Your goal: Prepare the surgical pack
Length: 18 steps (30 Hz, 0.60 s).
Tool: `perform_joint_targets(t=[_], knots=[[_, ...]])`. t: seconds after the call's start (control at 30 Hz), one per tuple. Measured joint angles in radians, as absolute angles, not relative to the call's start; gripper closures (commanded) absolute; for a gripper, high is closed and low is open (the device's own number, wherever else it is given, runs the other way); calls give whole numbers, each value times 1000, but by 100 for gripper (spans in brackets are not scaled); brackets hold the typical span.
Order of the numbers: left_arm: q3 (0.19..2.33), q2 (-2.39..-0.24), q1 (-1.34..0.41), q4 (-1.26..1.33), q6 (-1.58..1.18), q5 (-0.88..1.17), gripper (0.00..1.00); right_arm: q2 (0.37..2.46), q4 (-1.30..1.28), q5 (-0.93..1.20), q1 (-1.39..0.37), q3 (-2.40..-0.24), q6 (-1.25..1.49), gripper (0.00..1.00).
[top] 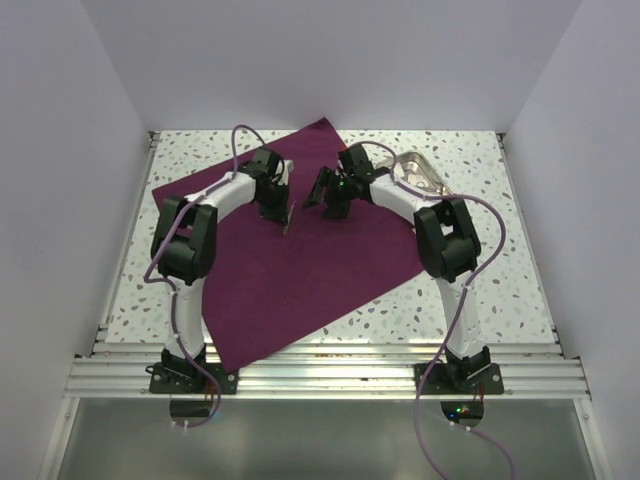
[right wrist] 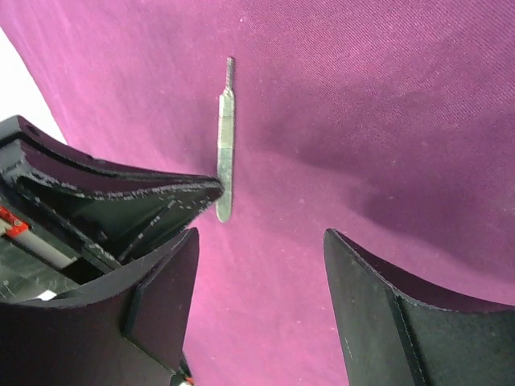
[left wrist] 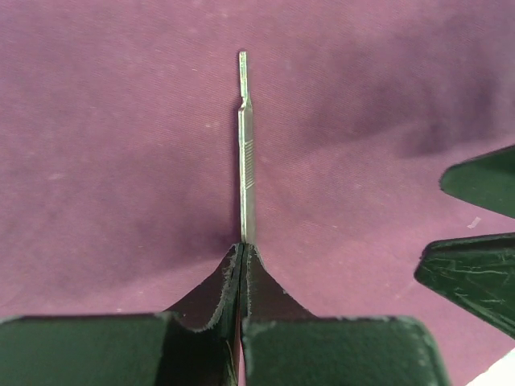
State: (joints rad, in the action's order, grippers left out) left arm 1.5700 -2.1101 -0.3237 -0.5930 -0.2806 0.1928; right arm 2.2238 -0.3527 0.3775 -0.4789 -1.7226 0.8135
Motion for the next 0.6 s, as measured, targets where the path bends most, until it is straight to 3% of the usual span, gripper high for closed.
perform_joint_targets(t=[0.4,0.47,0.6], knots=[[1562,-2111,-323,-587,-298,278,100,2225,-342,385,-479,-1723,831,32],[1562,-2112,-323,-587,-299,282,91,2225,-341,385,-479,-1723,831,32],[1562,-2121,-323,-585,-304,295,85,2226,-341,392,-479,-1724,838,33]])
